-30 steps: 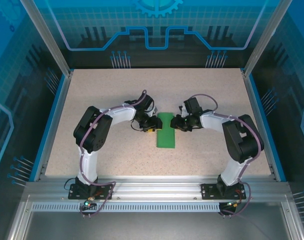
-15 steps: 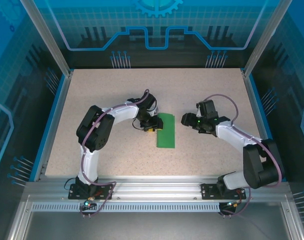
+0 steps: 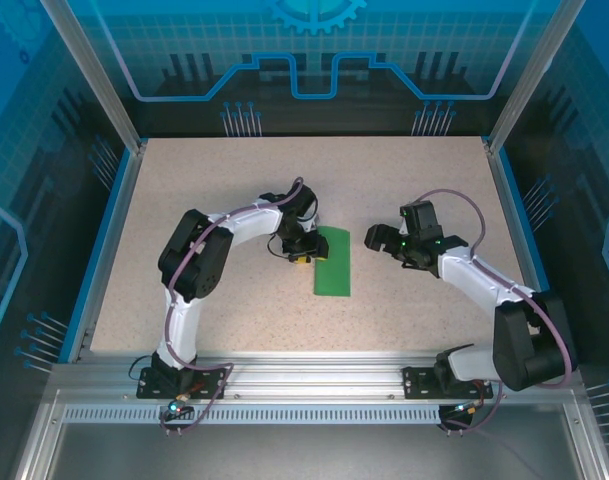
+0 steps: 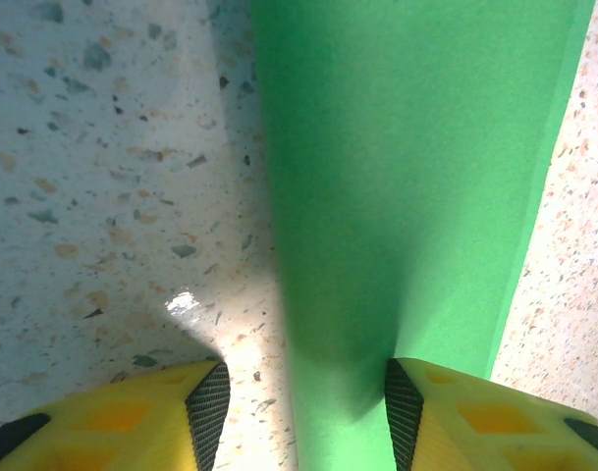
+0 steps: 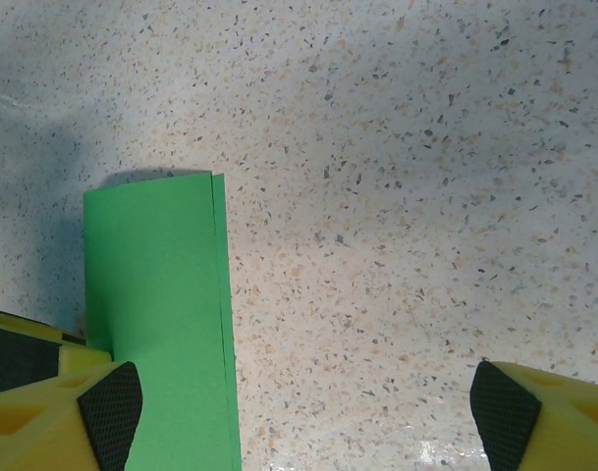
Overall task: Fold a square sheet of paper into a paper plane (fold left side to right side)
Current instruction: First fold in half a square sheet of paper at the center of the table.
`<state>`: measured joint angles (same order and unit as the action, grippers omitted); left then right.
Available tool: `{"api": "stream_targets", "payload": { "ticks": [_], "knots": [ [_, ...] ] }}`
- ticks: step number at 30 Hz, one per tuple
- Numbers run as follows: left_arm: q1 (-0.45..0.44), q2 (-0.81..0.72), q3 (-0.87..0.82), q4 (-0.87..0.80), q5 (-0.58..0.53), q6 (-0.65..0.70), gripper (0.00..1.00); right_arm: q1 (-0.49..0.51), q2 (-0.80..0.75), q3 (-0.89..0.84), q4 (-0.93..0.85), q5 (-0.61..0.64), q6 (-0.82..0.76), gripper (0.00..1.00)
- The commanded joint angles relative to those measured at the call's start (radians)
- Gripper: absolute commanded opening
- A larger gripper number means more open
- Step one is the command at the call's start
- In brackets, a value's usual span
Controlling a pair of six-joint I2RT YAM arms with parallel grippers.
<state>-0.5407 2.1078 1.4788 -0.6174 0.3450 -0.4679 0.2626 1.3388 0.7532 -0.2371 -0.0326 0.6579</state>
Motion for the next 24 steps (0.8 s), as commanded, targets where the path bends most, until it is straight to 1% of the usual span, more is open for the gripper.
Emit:
{"api": "stream_targets", "payload": {
  "ticks": [1,22,24],
  "knots": [
    [-0.042,0.079,-0.002,0.004,-0.008,0.023,0.50,-0.015,-0.025,-0.003,-0.024,0.013,0.003,0.91],
    [-0.058,0.131,0.039,-0.033,-0.014,0.034,0.52,-0.019,-0.040,-0.004,-0.037,0.012,-0.004,0.93],
    [-0.060,0.136,0.044,-0.044,-0.021,0.040,0.53,-0.018,-0.041,-0.003,-0.037,0.012,-0.003,0.94]
  ]
}}
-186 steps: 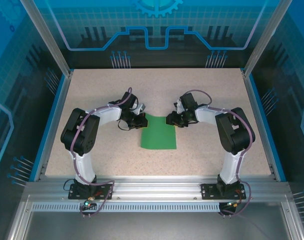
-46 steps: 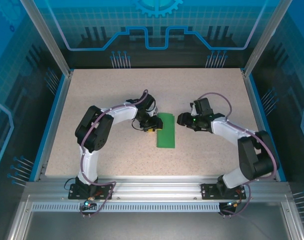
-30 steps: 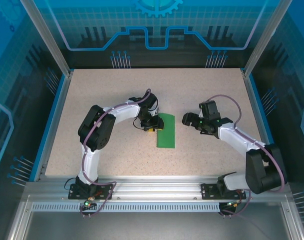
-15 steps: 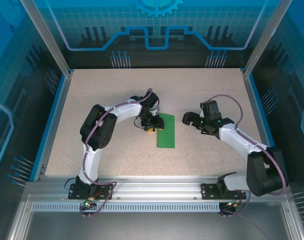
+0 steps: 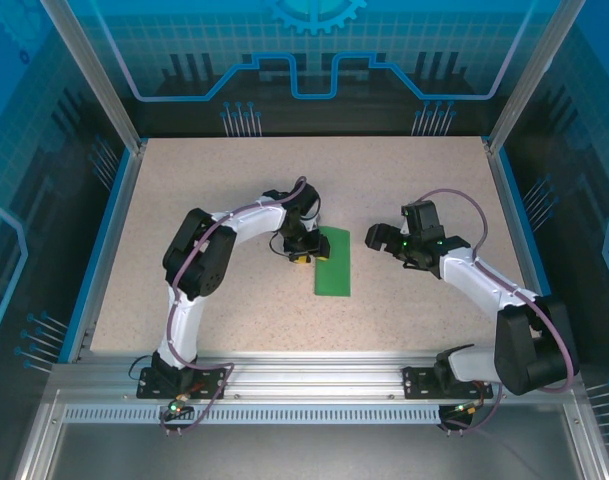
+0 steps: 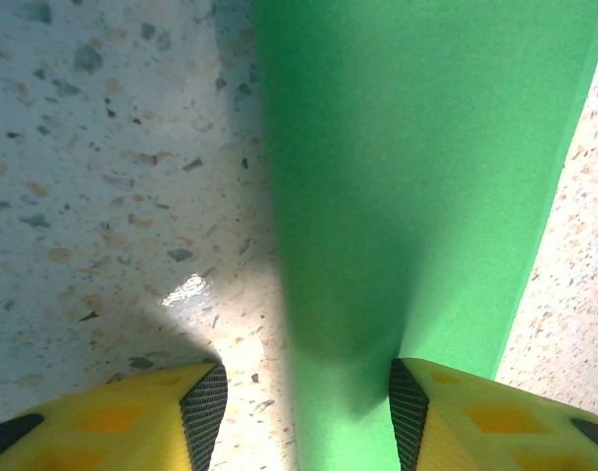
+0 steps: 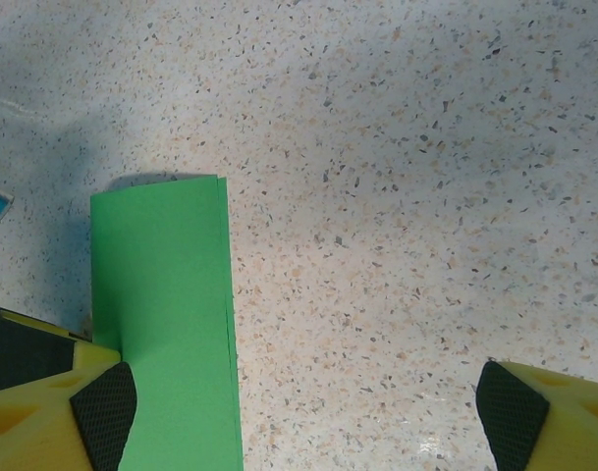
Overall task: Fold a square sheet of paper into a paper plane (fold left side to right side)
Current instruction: First fold in half a square sheet of paper at the center of the table.
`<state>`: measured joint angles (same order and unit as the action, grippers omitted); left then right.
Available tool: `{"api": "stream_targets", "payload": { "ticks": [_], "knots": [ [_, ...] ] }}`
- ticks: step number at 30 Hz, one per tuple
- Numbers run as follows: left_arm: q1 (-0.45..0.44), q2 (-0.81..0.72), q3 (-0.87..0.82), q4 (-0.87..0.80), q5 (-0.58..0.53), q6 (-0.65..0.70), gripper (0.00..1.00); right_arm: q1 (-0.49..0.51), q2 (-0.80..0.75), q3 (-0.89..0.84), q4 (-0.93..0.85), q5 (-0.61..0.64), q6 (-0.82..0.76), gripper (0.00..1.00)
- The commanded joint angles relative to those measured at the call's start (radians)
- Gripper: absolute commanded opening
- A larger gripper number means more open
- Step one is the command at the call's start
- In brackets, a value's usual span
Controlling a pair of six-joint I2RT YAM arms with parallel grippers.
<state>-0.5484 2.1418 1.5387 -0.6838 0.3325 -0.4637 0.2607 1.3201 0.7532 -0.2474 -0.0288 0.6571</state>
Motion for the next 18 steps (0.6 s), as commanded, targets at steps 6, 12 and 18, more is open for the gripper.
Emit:
{"api": "stream_targets", "payload": {
  "ticks": [6,12,18],
  "knots": [
    [-0.057,0.111,-0.008,0.016,-0.013,0.041,0.53,-0.018,-0.025,-0.003,-0.023,-0.002,0.003,0.98],
    [-0.060,0.126,0.006,0.005,-0.012,0.046,0.53,-0.017,-0.026,-0.006,-0.019,-0.007,0.005,1.00],
    [-0.061,0.133,0.011,0.003,-0.009,0.047,0.53,-0.019,-0.027,-0.006,-0.020,-0.006,0.004,1.00]
  ]
}}
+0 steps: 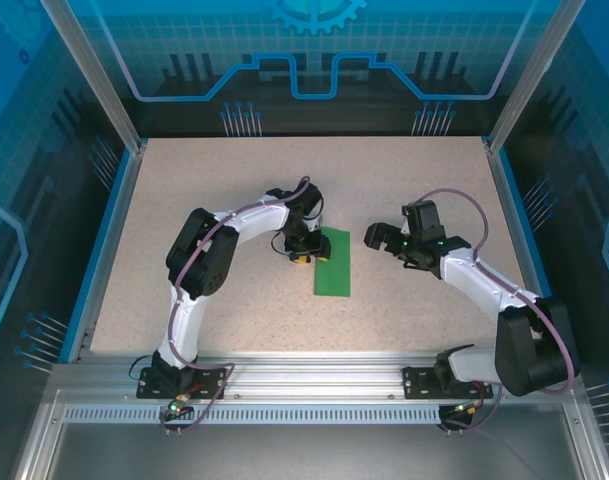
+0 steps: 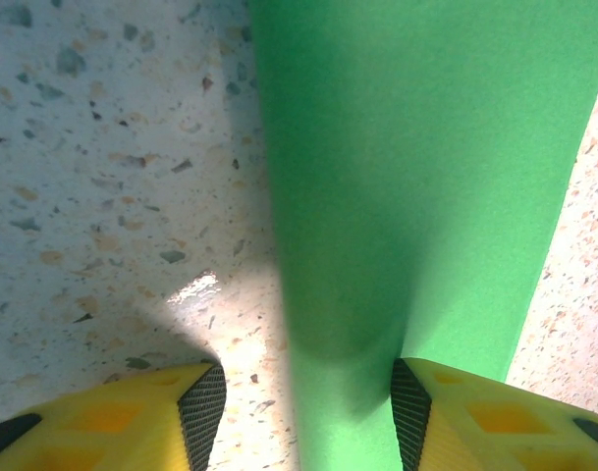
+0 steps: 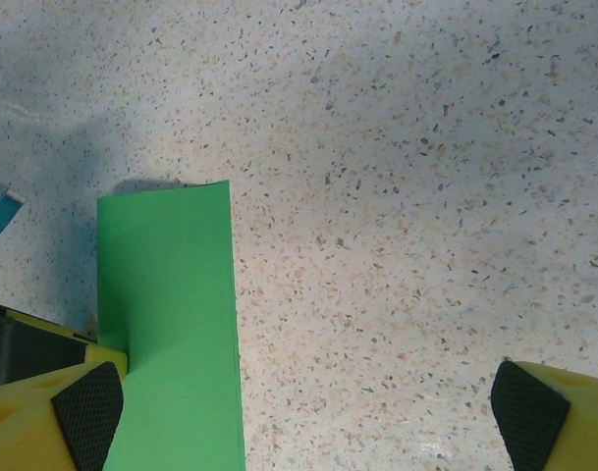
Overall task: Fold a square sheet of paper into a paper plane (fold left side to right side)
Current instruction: First fold in half a square sheet of paper at the center of the table.
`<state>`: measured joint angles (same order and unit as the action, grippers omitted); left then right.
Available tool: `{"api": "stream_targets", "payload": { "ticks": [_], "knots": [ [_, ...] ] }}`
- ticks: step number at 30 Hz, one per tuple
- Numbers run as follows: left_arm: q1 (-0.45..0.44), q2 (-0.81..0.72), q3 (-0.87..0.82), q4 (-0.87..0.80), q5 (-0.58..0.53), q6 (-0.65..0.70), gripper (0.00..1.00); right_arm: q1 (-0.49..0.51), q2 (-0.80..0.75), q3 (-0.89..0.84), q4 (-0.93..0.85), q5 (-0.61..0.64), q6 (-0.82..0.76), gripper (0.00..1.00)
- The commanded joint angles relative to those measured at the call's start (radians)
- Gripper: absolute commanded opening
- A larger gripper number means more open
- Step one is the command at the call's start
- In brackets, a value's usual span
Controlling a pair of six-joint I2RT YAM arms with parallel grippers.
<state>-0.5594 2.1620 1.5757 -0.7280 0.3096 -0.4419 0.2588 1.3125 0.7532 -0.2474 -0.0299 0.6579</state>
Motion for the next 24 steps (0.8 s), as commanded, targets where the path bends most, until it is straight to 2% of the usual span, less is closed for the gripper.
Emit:
{"api": "stream_targets", "payload": {
  "ticks": [1,24],
  "knots": [
    [-0.051,0.113,-0.024,0.045,0.015,0.024,0.54,-0.016,-0.020,-0.007,-0.021,-0.007,0.003,1.00],
    [-0.050,0.123,-0.020,0.043,0.010,0.016,0.54,-0.015,0.026,0.002,-0.015,-0.068,0.009,1.00]
  ]
}}
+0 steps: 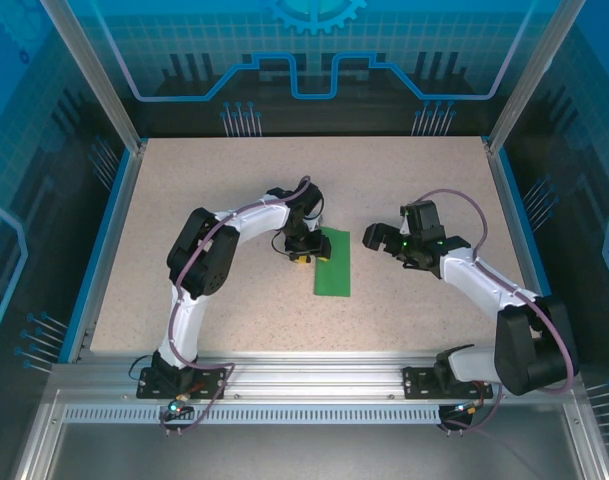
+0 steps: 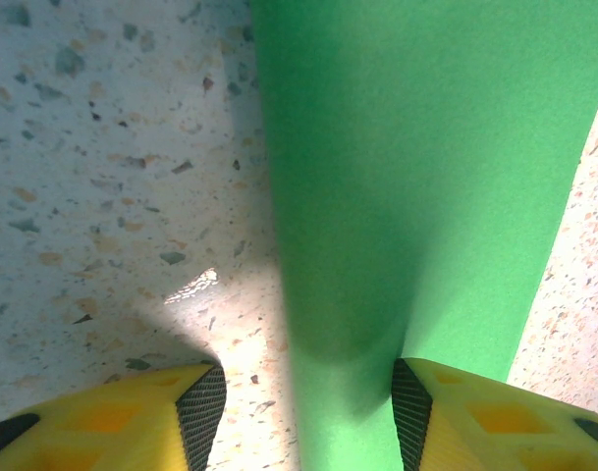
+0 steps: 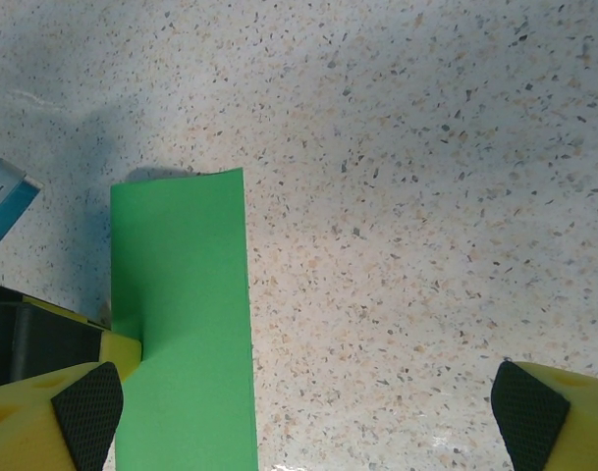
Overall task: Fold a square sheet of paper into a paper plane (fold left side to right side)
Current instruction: First fold in half a square sheet of paper at the center of the table.
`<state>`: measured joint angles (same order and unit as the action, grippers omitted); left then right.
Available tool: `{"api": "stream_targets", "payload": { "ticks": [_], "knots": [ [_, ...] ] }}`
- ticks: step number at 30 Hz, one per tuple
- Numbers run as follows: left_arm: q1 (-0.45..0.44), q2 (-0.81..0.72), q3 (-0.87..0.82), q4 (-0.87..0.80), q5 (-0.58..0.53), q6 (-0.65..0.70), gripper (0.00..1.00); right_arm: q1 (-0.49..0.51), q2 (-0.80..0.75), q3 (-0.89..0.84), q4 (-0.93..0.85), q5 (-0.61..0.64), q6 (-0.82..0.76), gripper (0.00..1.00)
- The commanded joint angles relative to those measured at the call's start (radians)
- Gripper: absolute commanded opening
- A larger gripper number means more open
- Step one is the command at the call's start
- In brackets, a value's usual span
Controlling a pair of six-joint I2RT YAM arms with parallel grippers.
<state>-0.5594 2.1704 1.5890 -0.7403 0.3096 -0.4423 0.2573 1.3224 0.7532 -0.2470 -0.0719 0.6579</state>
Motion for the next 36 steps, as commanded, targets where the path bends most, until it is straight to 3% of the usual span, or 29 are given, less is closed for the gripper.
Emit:
{"api": "stream_targets", "payload": {
  "ticks": [1,36],
  "knots": [
    [-0.051,0.114,-0.034,0.058,0.009,0.014,0.54,-0.014,0.019,0.004,-0.015,-0.029,0.009,1.00],
    [-0.051,0.138,-0.024,0.079,0.037,-0.027,0.55,-0.005,0.041,0.008,-0.009,-0.044,0.012,1.00]
  ]
}}
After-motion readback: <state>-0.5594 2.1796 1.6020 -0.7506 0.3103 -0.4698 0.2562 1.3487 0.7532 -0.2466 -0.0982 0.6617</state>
